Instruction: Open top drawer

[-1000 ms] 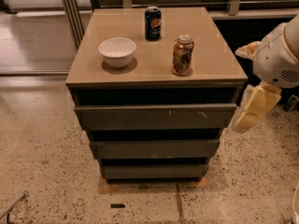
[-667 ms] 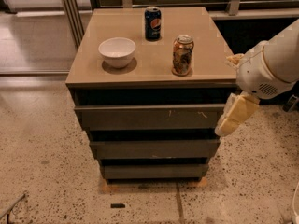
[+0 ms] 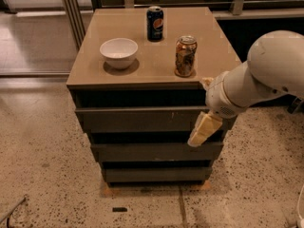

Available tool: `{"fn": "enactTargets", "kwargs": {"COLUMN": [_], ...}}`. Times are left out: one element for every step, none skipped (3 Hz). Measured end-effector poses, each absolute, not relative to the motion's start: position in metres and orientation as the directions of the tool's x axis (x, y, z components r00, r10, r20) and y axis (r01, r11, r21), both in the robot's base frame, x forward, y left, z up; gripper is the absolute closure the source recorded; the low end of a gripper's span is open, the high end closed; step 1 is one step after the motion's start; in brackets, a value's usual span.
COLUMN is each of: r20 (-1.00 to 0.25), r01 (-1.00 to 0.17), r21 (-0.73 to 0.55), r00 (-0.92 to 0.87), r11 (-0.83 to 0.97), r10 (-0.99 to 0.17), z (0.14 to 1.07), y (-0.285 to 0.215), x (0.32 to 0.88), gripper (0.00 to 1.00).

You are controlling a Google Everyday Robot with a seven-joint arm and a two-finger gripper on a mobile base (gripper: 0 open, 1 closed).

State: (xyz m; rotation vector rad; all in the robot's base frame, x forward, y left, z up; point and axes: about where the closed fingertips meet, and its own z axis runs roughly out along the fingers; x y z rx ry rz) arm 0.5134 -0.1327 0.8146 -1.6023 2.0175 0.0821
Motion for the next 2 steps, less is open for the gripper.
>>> {"fn": "enactTargets", "kwargs": {"r20": [-0.447, -0.430], "r01": [-0.921, -0.927], "r21": [-0.269, -0.254], "r00": [-0.140, -0.148], "r11": [0.282, 0.276], "r10": [-0.883, -0.891], "z": [0.779, 0.752], "y": [-0.115, -0.103], "x": [0.532, 0.549], "gripper": [0.00, 0.00]}}
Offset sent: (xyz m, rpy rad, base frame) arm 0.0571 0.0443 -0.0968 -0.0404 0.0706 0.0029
